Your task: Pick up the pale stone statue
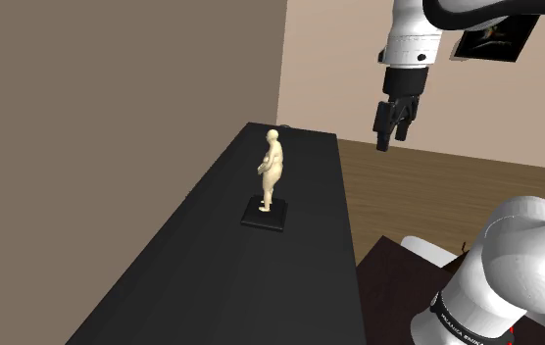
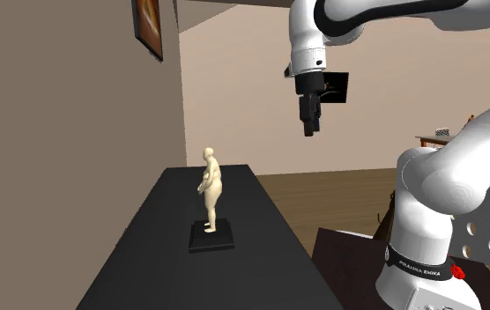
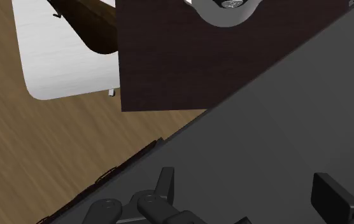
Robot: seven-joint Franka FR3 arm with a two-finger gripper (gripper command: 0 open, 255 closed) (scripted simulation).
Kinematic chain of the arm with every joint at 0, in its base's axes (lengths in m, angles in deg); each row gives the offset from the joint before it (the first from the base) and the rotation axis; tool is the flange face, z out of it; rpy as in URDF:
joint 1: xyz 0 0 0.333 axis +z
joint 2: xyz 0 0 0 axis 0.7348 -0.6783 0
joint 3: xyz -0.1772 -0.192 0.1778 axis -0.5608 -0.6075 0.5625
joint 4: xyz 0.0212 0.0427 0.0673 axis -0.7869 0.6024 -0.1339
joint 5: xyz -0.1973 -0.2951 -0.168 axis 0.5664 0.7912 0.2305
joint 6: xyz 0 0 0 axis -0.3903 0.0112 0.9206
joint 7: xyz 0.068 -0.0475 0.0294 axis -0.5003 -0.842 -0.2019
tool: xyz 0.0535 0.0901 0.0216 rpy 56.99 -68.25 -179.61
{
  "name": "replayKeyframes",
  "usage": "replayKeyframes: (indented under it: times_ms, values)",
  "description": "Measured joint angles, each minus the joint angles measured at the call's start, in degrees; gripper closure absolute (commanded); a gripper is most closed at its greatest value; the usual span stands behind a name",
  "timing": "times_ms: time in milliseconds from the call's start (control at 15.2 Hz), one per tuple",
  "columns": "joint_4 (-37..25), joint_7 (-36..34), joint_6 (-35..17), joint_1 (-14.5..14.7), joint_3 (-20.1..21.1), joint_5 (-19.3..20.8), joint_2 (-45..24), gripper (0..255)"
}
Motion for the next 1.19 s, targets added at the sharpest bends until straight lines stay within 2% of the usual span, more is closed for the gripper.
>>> replayKeyframes:
  times_ms: [198, 594, 858, 1188]
  values:
    - [-1.3, -0.4, -1.5, 0.3, 0.3, -0.2, -2.6, 0]
    - [-7.6, -0.6, -7.8, 1.0, 0.7, -0.2, -14.4, 0]
    - [-14.0, -1.3, -11.7, 1.6, 1.4, -0.5, -24.0, 0]
    - [-23.0, -1.6, -13.6, 2.1, 1.9, -0.4, -34.2, 0]
